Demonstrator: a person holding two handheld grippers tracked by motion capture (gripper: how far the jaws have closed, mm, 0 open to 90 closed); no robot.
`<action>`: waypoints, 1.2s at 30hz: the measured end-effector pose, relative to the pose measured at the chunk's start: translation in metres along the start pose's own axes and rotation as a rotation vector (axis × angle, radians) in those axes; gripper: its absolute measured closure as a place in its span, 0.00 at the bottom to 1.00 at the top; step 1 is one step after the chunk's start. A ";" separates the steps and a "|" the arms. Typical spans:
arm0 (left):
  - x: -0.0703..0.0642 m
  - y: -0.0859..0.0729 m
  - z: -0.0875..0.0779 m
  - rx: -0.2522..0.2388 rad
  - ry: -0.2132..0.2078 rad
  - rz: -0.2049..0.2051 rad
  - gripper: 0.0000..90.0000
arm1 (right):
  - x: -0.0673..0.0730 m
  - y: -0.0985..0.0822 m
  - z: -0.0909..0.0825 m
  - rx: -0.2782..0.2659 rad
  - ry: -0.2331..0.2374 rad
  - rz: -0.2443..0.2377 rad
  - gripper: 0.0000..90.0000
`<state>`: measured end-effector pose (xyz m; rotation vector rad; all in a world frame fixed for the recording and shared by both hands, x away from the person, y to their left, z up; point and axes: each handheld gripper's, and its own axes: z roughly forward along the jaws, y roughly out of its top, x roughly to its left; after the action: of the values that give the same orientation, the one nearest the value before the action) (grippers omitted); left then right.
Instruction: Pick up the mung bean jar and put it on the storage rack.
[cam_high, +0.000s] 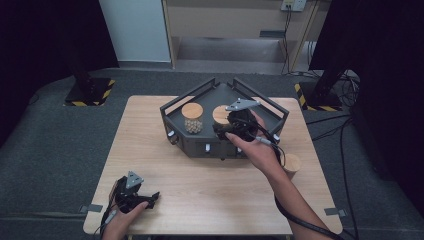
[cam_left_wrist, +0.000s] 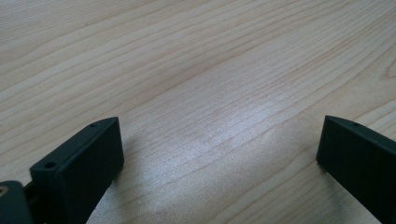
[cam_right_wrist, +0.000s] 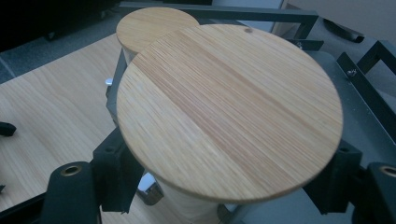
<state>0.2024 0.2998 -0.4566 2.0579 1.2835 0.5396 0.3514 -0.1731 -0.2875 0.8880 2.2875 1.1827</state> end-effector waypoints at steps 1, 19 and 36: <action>0.000 0.000 0.000 0.000 0.000 0.000 0.00 | 0.000 0.001 0.001 0.001 0.000 0.002 0.28; 0.000 0.000 0.000 0.000 0.000 0.000 0.00 | -0.004 0.010 0.023 0.014 -0.012 0.019 0.28; 0.000 0.000 0.000 0.000 0.000 0.000 0.00 | -0.010 0.003 0.038 0.026 -0.028 0.050 0.28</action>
<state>0.2024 0.2999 -0.4567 2.0578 1.2832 0.5397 0.3830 -0.1576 -0.3056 0.9704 2.2752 1.1568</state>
